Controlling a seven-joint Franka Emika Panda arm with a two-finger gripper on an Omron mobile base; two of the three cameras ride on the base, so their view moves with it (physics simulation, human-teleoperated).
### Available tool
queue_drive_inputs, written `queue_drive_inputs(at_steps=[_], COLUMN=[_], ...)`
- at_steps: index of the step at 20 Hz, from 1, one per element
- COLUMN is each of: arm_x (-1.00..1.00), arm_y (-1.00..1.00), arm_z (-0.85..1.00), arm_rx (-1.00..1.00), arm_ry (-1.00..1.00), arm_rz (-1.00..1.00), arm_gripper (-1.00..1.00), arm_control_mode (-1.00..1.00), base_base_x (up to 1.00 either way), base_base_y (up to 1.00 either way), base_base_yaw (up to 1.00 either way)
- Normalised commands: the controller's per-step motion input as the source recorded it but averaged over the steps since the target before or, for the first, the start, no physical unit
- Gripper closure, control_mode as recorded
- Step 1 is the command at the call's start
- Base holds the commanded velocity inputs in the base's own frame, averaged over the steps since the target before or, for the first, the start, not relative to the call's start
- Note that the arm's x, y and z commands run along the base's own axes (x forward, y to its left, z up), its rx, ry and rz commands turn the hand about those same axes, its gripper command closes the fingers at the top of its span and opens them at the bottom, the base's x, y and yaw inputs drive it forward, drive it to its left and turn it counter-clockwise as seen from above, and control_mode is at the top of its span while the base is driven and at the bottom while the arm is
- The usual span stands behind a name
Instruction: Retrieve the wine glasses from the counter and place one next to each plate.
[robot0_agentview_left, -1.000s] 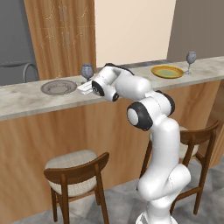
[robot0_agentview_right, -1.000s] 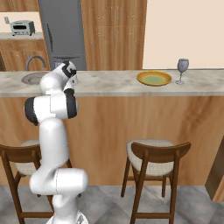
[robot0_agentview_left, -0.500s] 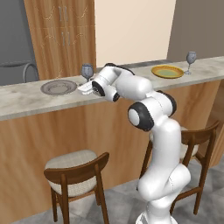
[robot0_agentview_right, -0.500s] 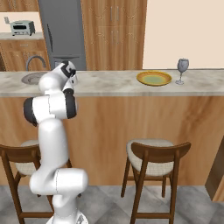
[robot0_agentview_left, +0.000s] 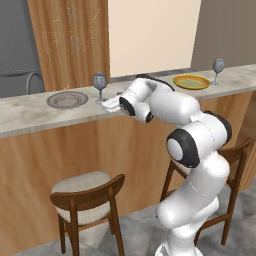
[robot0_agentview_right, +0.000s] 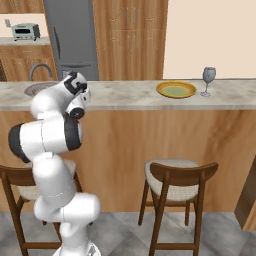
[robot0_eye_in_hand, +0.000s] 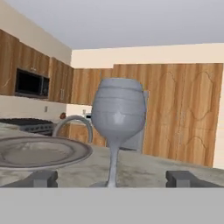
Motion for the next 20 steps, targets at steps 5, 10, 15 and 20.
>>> queue_drive_inputs(at_steps=[5,10,15,20], arm_x=[-1.00,-1.00,-1.00,-1.00], arm_y=[-0.65,-0.69,-0.70,-0.66], arm_z=[0.88,1.00,0.99,0.78], arm_rx=[0.27,0.27,0.25,0.19], arm_ry=[0.01,0.28,0.36,0.40], arm_rz=[-0.29,-0.44,-0.43,-0.40], arm_gripper=[-1.00,-1.00,-1.00,-1.00], arm_control_mode=[-1.00,-1.00,-1.00,-1.00], base_base_x=[0.00,0.00,0.00,0.00], base_base_y=[0.00,0.00,0.00,0.00], base_base_yaw=[0.00,0.00,0.00,0.00])
